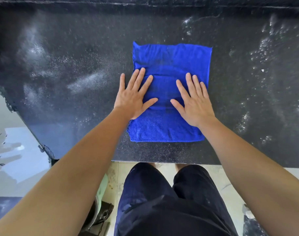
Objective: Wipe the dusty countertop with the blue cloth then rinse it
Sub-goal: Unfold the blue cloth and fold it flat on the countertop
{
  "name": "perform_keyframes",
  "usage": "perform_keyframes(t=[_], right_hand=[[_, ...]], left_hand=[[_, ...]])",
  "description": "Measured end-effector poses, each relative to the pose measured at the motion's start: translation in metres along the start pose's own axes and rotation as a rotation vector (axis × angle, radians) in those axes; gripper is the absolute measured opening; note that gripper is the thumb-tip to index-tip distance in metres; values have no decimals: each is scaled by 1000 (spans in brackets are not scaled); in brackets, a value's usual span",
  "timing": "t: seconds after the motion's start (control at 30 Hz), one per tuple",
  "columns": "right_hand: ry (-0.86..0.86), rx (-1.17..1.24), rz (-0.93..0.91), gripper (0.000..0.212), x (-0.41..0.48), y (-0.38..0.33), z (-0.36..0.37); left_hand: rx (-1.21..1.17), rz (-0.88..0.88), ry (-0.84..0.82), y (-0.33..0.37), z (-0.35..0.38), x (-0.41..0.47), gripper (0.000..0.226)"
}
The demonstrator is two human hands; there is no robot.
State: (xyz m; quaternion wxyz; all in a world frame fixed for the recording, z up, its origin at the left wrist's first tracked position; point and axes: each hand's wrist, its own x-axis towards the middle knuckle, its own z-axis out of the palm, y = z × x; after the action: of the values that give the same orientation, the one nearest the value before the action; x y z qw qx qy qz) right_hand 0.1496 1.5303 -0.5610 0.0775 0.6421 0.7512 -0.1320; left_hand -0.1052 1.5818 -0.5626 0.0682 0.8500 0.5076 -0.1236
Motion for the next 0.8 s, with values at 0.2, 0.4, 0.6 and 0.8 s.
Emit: perform_keyframes(t=[0.2, 0.4, 0.6, 0.8], right_hand=[[23, 11, 30, 69, 0, 10, -8], [346, 161, 282, 41, 65, 29, -39], [149, 1, 371, 32, 122, 69, -70], [327, 65, 385, 23, 117, 76, -99]], left_hand=[[11, -71, -58, -7, -9, 2, 79], [-147, -200, 214, -14, -50, 73, 39], [47, -202, 46, -27, -66, 136, 39], [-203, -360, 260, -28, -98, 138, 30]])
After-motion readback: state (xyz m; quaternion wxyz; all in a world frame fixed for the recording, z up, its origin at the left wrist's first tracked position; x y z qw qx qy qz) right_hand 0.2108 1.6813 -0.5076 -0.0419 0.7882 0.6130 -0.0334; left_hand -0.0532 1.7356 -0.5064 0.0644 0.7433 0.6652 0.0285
